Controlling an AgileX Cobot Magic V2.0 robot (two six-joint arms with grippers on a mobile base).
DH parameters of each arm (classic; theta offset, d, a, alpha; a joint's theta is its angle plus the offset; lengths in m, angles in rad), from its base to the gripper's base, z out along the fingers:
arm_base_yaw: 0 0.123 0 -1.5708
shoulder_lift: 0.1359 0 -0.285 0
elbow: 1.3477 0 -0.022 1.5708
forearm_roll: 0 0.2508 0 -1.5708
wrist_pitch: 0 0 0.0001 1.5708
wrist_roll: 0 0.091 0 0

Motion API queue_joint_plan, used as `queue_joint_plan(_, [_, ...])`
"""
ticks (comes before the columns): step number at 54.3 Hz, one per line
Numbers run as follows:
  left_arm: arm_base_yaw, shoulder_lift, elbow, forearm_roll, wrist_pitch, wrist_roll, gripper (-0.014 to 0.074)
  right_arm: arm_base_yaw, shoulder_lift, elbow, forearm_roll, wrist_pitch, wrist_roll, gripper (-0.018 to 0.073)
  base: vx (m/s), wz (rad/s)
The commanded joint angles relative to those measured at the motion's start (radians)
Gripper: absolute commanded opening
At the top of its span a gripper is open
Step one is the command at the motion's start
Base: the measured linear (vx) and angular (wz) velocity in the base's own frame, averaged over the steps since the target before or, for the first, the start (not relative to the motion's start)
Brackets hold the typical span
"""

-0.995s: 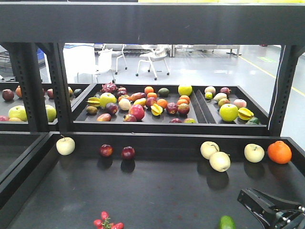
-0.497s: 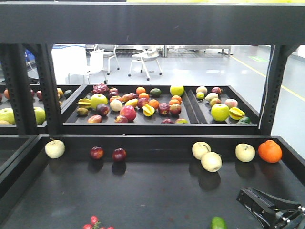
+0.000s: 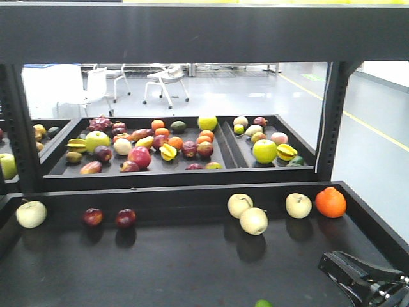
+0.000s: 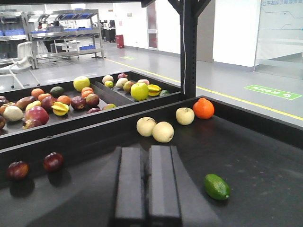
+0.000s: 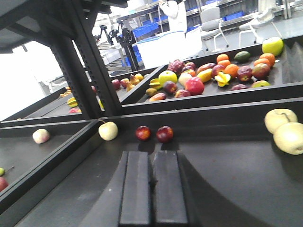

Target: Pick snacks and fruit into basket

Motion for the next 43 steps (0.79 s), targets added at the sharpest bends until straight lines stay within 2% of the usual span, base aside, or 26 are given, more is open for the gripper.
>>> queue_joint_plan(1, [-0.003,0.011,-0.032,0.005,-0.001,-0.005,-0.0008,-0.002,-0.013,-0.033,0.019,-0.072,-0.01,-0.0009,0.06,-0.14])
queue_joint_plan(43, [-0.003,0.011,-0.032,0.005,-0.001,-0.005,-0.0008,-0.002,-0.013,-0.033,0.019,-0.072,-0.01,-0.0009,0.02,-0.04])
